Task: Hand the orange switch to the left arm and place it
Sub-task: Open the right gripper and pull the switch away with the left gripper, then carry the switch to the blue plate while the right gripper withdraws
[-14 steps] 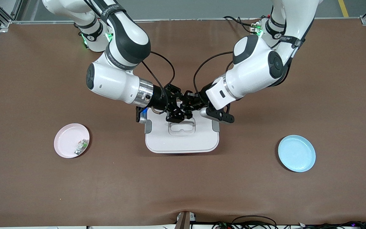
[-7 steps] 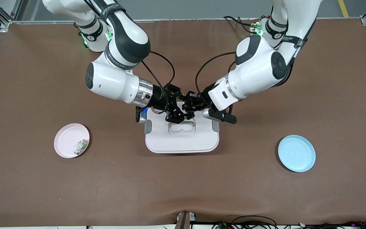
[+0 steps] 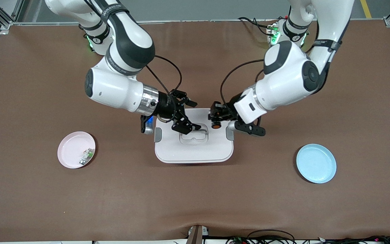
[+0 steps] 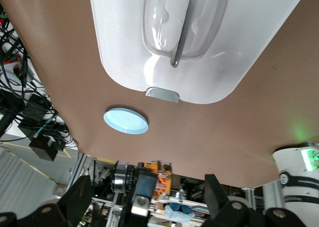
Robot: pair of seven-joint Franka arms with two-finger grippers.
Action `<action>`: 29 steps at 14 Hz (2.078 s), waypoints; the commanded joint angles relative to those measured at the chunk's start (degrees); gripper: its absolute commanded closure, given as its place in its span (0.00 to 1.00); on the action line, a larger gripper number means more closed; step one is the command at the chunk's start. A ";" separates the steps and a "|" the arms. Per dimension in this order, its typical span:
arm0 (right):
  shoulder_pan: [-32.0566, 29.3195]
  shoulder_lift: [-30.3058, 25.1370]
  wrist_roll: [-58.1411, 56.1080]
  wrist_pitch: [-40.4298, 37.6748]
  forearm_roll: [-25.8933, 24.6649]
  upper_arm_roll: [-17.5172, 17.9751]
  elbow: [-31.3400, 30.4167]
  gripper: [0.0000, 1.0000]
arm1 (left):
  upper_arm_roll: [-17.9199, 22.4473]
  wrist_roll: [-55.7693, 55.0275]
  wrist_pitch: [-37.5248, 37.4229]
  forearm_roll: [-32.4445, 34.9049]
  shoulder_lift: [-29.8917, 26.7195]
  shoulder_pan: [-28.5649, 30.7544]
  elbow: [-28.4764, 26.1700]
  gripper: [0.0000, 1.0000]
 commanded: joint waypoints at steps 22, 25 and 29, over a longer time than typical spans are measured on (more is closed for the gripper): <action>-24.36 -21.28 -64.62 -18.61 -48.30 0.16 -22.95 0.00 | 5.56 62.20 -5.81 30.33 17.22 26.27 7.61 1.00; -26.46 -22.96 -66.63 -18.52 -50.96 0.16 -24.00 0.00 | 5.65 72.50 -1.07 34.45 19.33 27.41 7.17 1.00; -32.43 -25.94 -71.72 -17.29 -50.96 0.25 -26.72 0.00 | 5.65 86.48 3.85 38.23 21.53 26.98 7.08 1.00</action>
